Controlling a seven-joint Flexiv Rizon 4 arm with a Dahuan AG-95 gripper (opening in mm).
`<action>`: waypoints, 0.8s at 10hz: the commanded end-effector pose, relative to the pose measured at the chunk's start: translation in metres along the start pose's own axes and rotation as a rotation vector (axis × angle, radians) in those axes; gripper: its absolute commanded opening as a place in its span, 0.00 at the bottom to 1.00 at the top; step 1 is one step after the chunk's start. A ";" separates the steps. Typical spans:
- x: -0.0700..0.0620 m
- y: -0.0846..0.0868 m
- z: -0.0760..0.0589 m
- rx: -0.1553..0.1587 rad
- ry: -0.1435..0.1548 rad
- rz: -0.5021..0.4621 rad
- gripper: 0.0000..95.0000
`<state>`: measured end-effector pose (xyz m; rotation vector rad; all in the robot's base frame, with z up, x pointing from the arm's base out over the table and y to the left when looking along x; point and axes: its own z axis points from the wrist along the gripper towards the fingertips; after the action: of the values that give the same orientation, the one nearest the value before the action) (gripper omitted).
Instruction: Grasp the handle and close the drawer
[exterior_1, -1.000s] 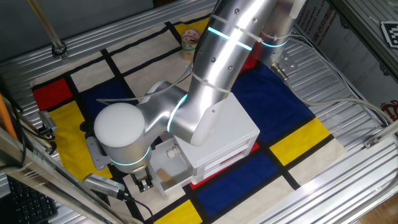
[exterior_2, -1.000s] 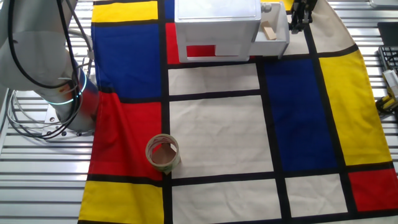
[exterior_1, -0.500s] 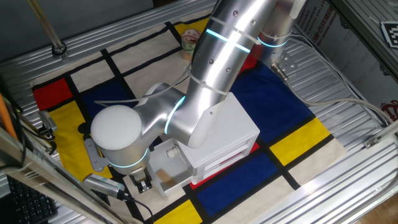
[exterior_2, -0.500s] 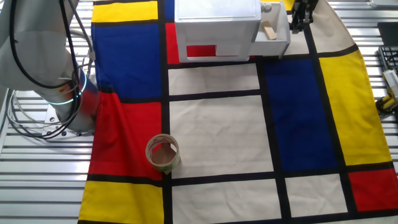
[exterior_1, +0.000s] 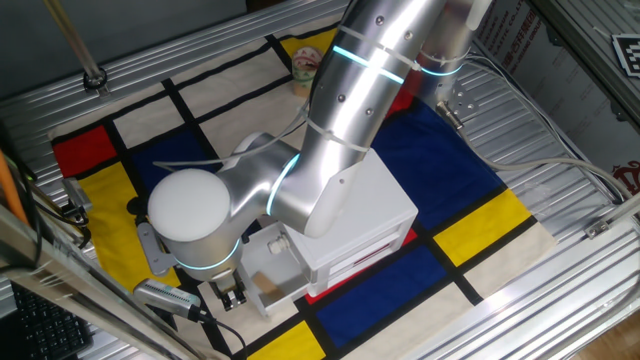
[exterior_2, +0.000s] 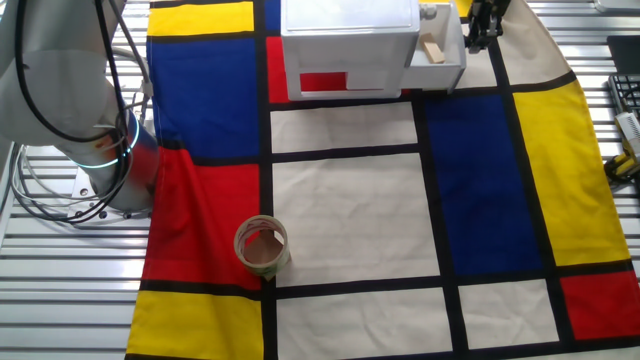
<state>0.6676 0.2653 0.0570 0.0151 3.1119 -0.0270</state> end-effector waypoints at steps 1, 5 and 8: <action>0.001 0.001 0.000 -0.001 0.001 0.002 0.00; 0.001 0.001 0.000 -0.001 0.002 -0.002 0.00; 0.001 0.001 0.000 -0.004 0.006 -0.014 0.00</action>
<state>0.6666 0.2660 0.0569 -0.0097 3.1175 -0.0189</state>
